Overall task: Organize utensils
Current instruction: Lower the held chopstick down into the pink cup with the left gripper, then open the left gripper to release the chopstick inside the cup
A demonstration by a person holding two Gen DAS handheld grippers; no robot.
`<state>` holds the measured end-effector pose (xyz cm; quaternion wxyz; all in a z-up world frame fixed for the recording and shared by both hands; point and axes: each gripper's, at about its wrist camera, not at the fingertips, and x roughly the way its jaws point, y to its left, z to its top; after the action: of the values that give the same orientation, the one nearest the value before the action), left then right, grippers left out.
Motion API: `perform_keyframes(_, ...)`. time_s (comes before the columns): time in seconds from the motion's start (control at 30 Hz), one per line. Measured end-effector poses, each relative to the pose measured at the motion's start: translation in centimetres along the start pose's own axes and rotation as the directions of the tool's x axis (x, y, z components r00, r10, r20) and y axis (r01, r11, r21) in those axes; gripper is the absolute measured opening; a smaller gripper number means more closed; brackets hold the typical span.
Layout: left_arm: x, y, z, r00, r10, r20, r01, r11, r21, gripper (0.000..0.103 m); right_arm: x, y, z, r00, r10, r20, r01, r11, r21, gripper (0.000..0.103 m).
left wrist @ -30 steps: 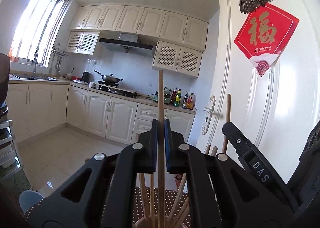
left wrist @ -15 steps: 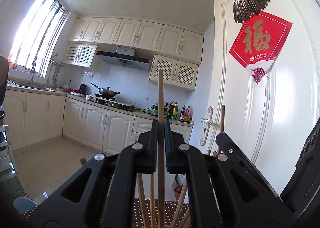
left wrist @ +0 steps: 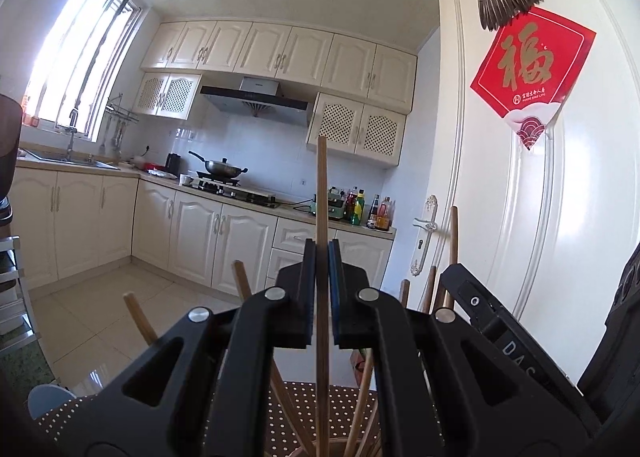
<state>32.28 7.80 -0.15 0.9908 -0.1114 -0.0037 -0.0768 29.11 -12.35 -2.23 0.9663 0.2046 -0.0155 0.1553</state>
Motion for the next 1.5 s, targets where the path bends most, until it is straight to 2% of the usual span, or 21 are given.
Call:
perform_keyframes(0.3,0.2,-0.1,-0.5,0.998,0.021,-0.056,-0.019,0.999,0.029,0.007,-0.1,0.2,-0.9,0.996,-0.009,-0.092,0.006,1.000,-0.028,0.005)
perform_keyframes(0.57,0.1,-0.4,-0.8,0.991,0.042,-0.124,-0.033,0.997,0.070,0.007,-0.5,0.7,-1.1,0.981,0.003,-0.196,-0.014,0.999,-0.052,0.006)
perform_keyframes(0.93,0.1,0.1,-2.5,0.970,0.079,-0.230,-0.059,0.994,0.090,0.009,-1.4,1.6,-1.3,0.963,0.002,-0.269,-0.039,0.991,-0.131,0.008)
perform_keyframes(1.0,0.1,0.1,-2.9,0.965,0.085,-0.249,-0.059,0.992,0.112,0.010,-1.6,1.7,-1.2,0.959,0.005,-0.283,-0.046,0.989,-0.137,0.018)
perform_keyframes(1.03,0.1,0.1,-3.1,0.964,0.083,-0.254,-0.053,0.991,0.123,0.011,-1.7,1.7,-1.2,0.958,0.001,-0.285,-0.043,0.989,-0.139,0.030)
perform_keyframes(1.07,0.0,-0.1,-3.2,0.963,0.087,-0.253,-0.052,0.989,0.138,0.013,-1.9,1.6,-1.1,0.959,-0.002,-0.283,-0.037,0.990,-0.135,0.037)
perform_keyframes(1.1,-0.1,-0.2,-3.4,0.964,0.091,-0.249,-0.052,0.986,0.156,0.016,-2.1,1.4,-1.0,0.960,0.004,-0.280,-0.039,0.992,-0.121,0.039)
perform_keyframes(1.13,-0.3,-0.4,-3.5,0.965,0.088,-0.247,-0.046,0.985,0.168,0.028,-2.3,1.3,-0.9,0.960,0.005,-0.280,-0.038,0.993,-0.115,0.041)
perform_keyframes(1.17,-0.6,-0.5,-3.6,0.966,0.076,-0.247,-0.033,0.984,0.176,0.047,-2.5,1.3,-0.8,0.960,0.001,-0.280,-0.035,0.993,-0.114,0.043)
perform_keyframes(1.2,-0.9,-0.7,-3.6,0.968,0.074,-0.239,-0.030,0.983,0.182,0.059,-2.7,1.2,-0.6,0.960,-0.004,-0.279,-0.030,0.993,-0.117,0.045)
perform_keyframes(1.23,-1.2,-0.8,-3.5,0.972,0.081,-0.222,-0.040,0.982,0.186,0.065,-2.9,1.2,-0.5,0.960,-0.011,-0.278,-0.024,0.992,-0.121,0.049)
perform_keyframes(1.5,-2.4,-1.2,-3.3,0.969,0.085,-0.233,-0.038,0.980,0.198,0.064,-4.2,0.9,-0.5,0.957,-0.048,-0.287,0.007,0.990,-0.143,0.054)
